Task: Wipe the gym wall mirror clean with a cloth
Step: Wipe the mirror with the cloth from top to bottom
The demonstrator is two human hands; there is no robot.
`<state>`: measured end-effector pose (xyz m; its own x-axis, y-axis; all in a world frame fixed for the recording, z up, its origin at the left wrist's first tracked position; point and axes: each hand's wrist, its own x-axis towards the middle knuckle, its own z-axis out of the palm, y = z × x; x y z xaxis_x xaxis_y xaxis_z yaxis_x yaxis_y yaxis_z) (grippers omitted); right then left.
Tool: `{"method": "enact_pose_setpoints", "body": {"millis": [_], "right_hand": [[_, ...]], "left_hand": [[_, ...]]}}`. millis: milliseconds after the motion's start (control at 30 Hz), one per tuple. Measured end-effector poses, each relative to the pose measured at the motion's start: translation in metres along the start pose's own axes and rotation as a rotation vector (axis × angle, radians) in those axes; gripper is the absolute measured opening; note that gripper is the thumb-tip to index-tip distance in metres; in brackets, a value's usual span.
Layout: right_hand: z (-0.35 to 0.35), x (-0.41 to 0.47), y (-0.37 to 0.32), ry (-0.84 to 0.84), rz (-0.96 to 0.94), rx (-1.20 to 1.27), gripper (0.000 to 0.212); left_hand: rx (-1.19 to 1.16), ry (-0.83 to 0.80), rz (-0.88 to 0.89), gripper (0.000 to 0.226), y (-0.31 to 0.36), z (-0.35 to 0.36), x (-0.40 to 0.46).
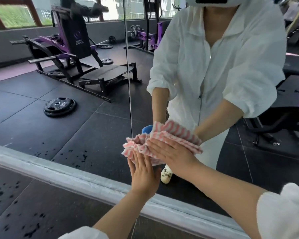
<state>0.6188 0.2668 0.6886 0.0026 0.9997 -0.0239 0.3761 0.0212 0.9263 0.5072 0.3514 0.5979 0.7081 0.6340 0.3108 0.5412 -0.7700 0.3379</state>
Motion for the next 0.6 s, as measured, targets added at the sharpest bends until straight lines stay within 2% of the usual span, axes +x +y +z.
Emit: {"method": "enact_pose_setpoints", "body": {"millis": [67,133,167,200,233,267,333,400,500,600], "right_hand": [[0.004,-0.007,-0.01,-0.074,-0.107,0.017,0.077],[0.008,-0.016,-0.018,-0.139,-0.19,0.028,0.076],[0.012,-0.022,-0.023,-0.157,-0.22,0.022,0.073],[0.015,-0.028,-0.026,-0.168,-0.233,0.005,0.067],[0.019,-0.035,-0.031,-0.183,-0.238,-0.017,0.06],[0.02,-0.041,-0.032,-0.184,-0.239,-0.035,0.057],[0.027,-0.056,-0.029,-0.153,-0.236,-0.055,0.059],[0.039,-0.07,-0.025,-0.076,-0.131,0.015,0.057],[0.056,-0.094,-0.001,0.183,0.196,0.123,0.052],[0.05,-0.11,0.052,0.378,0.421,0.233,0.053]], "left_hand": [[-0.013,-0.092,-0.048,0.096,0.002,0.011,-0.006],[-0.066,-0.448,-0.095,0.093,0.011,0.013,-0.012],[-0.057,-0.568,-0.103,0.093,0.016,0.013,-0.014],[-0.046,-0.594,-0.094,0.096,0.018,0.017,-0.018],[-0.009,-0.522,-0.067,0.103,0.017,0.025,-0.023],[0.054,-0.318,-0.016,0.116,0.015,0.034,-0.028],[0.187,-0.187,0.056,0.137,0.02,0.04,-0.033],[0.209,-0.054,0.147,0.127,0.029,0.032,-0.031],[0.125,0.215,0.344,0.092,0.047,0.007,-0.015],[0.124,0.367,0.476,0.069,0.064,-0.033,0.018]]}}
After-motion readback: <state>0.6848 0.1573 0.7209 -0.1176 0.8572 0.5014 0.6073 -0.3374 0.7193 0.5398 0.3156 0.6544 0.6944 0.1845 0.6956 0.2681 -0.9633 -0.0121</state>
